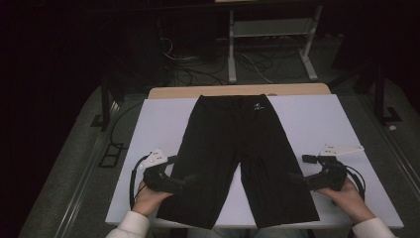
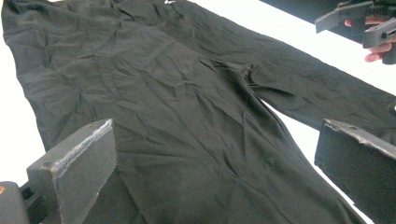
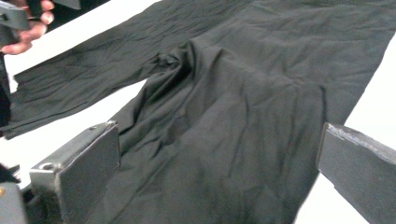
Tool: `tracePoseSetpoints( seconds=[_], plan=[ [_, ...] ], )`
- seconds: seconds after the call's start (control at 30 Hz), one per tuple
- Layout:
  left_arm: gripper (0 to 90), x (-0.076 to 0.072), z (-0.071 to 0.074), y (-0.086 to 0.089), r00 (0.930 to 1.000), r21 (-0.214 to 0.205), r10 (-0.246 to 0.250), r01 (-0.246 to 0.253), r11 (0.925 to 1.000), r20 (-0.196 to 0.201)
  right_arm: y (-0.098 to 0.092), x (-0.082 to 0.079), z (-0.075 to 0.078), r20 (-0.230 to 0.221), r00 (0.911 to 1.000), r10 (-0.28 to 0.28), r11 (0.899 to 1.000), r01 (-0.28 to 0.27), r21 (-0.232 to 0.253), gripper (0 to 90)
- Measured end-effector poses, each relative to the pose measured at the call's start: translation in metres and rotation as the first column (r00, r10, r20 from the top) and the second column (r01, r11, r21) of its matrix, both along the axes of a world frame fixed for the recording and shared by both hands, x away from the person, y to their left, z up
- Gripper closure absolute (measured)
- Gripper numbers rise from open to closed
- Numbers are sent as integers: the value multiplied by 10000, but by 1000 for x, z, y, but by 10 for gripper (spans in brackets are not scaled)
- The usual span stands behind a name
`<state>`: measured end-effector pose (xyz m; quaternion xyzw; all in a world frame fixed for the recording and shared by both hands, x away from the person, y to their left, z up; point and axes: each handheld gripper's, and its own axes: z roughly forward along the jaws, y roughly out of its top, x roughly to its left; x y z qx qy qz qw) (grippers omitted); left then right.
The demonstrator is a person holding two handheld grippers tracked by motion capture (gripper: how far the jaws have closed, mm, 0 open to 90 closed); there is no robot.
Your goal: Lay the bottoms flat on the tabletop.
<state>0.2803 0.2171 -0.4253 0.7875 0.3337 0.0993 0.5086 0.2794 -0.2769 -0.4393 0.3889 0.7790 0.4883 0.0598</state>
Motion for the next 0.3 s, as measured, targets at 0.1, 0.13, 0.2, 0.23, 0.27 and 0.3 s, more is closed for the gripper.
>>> tracePoseSetpoints(
  seconds=[0.1, 0.13, 0.2, 0.23, 0.27, 0.3],
  plan=[
    [0, -1, 1, 1, 9997, 433, 9, -20, 9991, 256, -3, -3, -2, 123, 9999, -118, 9999, 119, -102, 0],
    [0, -2, 0, 2, 9996, 539, 25, -41, 9985, 296, -4, -5, -3, 155, 9998, -139, 9997, 141, -183, 0],
    [0, -1, -1, 3, 9996, 667, 66, -84, 9977, 270, -6, -8, -6, 149, 9998, -159, 9990, 165, -410, 0],
    [0, -1, -2, 4, 9997, 695, 85, -102, 9975, 243, -7, -8, -7, 147, 9998, -121, 9987, 128, -493, 0],
    [0, -1, -3, 4, 9998, 700, 94, -107, 9975, 195, -7, -9, -7, 81, 9999, -93, 9985, 97, -536, 0],
    [0, 0, -4, 4, 9999, 741, 78, -89, 9972, 149, -7, -10, -7, 27, 10000, -59, 9983, 61, -581, 0]
  ],
)
